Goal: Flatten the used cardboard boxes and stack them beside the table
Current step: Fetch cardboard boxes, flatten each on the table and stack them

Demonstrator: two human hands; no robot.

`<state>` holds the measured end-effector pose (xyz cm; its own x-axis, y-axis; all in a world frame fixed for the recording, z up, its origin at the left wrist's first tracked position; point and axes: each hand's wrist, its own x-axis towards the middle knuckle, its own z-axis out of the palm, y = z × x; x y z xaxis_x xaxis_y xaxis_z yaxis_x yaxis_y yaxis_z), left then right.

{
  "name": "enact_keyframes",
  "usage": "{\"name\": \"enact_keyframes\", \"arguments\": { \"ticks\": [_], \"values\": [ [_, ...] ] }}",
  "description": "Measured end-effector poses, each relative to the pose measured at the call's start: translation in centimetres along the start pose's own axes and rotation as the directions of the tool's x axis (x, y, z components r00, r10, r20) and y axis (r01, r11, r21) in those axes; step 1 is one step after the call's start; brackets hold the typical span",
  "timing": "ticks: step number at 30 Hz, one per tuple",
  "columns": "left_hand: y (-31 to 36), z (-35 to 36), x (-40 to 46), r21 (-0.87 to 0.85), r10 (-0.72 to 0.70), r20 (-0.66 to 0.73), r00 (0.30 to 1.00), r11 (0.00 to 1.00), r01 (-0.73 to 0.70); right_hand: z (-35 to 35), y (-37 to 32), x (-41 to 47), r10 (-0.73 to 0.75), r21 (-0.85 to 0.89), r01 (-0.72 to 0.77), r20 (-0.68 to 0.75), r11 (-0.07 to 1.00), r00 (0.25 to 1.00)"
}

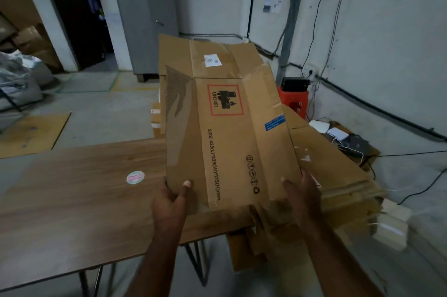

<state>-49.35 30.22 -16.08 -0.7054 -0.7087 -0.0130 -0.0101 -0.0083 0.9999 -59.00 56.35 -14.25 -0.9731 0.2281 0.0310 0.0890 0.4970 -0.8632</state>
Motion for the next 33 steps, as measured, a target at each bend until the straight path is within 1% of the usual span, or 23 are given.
{"name": "enact_keyframes", "arguments": {
  "ticks": [4, 7, 10, 13, 16, 18, 20, 22, 24, 25, 26, 29, 31, 33],
  "values": [
    [-1.2, 12.3, -0.4, -0.022, 0.006, -0.017, 1.000, 1.000, -0.006, -4.8, 4.5, 10.8, -0.012, 0.029, 0.011, 0.033, 1.000, 0.999],
    [-1.8, 21.3, -1.8, -0.034, 0.004, -0.009, 1.000, 0.999, -0.004, -9.3, 7.8, 18.6, 0.050, 0.017, -0.051, 0.060, 0.999, 0.997],
    [-2.3, 27.9, -2.7, -0.031, -0.056, 0.023, 0.998, 0.998, 0.057, -13.1, 11.1, 24.3, 0.100, -0.006, -0.099, 0.088, 0.995, 0.991],
    [-2.7, 32.5, -3.5, -0.005, -0.096, 0.002, 0.995, 0.995, 0.096, -15.3, 14.0, 28.6, 0.109, 0.020, -0.113, 0.145, 0.993, 0.983],
    [-5.1, 34.5, -3.8, 0.028, -0.214, -0.010, 0.977, 0.976, 0.214, -16.1, 16.7, 31.6, 0.134, 0.014, -0.140, 0.206, 0.990, 0.969],
    [-6.9, 34.9, -3.8, 0.132, -0.319, -0.009, 0.948, 0.939, 0.317, -16.4, 18.6, 33.2, 0.150, -0.058, -0.141, 0.222, 0.988, 0.963],
    [-8.3, 35.2, -3.6, 0.255, -0.397, -0.067, 0.915, 0.880, 0.401, -16.5, 20.2, 34.4, 0.181, -0.164, -0.140, 0.270, 0.976, 0.946],
    [-9.2, 35.5, -3.3, 0.322, -0.400, -0.133, 0.907, 0.848, 0.421, -16.4, 21.3, 35.5, 0.212, -0.304, -0.114, 0.314, 0.946, 0.925],
    [-10.0, 35.9, -2.8, 0.389, -0.364, -0.162, 0.917, 0.831, 0.398, -16.4, 22.0, 36.5, 0.224, -0.461, -0.053, 0.324, 0.886, 0.919],
    [-10.2, 36.1, -2.6, 0.423, -0.344, -0.175, 0.923, 0.820, 0.386, -16.3, 22.0, 36.9, 0.224, -0.503, -0.035, 0.320, 0.864, 0.921],
    [-10.3, 36.3, -2.4, 0.447, -0.323, -0.188, 0.928, 0.813, 0.373, -16.2, 22.0, 37.2, 0.224, -0.512, -0.030, 0.321, 0.859, 0.920],
    [-10.6, 36.8, -1.8, 0.470, -0.270, -0.200, 0.942, 0.817, 0.334, -15.6, 22.4, 38.0, 0.227, -0.432, -0.058, 0.351, 0.900, 0.908],
    [-10.7, 37.0, -1.2, 0.470, -0.281, -0.187, 0.941, 0.816, 0.337, -15.3, 22.9, 38.2, 0.225, -0.402, -0.070, 0.351, 0.913, 0.909],
    [-11.3, 37.1, -0.6, 0.511, -0.293, -0.185, 0.938, 0.787, 0.346, -15.0, 23.6, 38.1, 0.235, -0.382, -0.092, 0.347, 0.920, 0.908]
  ]
}}
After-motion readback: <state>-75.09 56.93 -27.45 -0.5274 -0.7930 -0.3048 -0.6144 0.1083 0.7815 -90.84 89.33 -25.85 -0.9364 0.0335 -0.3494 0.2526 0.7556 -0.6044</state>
